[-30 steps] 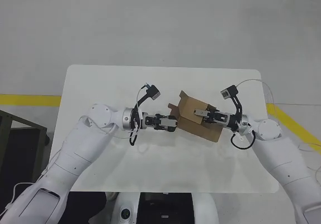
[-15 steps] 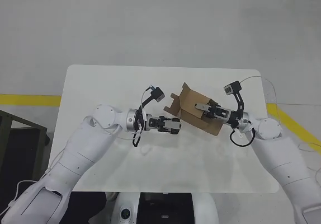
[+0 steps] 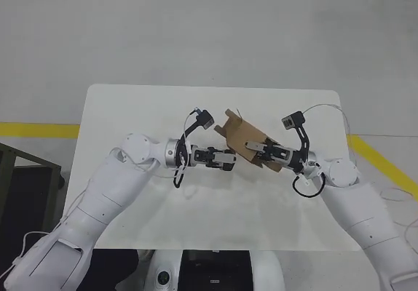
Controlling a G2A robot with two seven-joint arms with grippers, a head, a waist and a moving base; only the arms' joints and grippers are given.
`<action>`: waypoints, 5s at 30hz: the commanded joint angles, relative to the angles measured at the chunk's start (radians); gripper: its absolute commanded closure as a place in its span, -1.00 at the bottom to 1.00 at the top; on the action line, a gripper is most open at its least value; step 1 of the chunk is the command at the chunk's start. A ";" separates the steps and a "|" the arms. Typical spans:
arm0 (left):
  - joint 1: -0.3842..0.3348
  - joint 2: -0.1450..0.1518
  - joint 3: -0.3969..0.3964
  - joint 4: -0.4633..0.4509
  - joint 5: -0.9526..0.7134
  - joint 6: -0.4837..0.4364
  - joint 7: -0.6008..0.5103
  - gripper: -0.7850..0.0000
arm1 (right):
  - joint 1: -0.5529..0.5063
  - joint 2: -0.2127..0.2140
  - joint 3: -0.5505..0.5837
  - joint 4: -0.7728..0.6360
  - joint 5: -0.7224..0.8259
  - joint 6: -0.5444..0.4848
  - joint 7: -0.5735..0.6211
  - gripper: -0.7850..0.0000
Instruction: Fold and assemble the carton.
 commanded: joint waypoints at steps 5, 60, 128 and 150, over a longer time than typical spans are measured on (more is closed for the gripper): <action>-0.005 0.002 -0.013 0.002 0.004 0.005 -0.002 -1.00 | -0.011 -0.002 0.007 -0.015 -0.005 0.004 0.004 1.00; 0.134 0.059 -0.249 -0.100 0.030 0.052 0.026 -1.00 | 0.026 0.019 0.121 0.058 0.004 0.015 0.253 1.00; 0.108 0.081 -0.074 -0.026 0.320 -0.560 0.306 -1.00 | 0.070 0.074 0.007 -0.005 0.260 0.307 0.545 1.00; 0.131 0.178 -0.143 -0.272 0.964 -0.623 0.632 -1.00 | 0.208 0.110 -0.181 0.023 0.352 0.307 0.545 1.00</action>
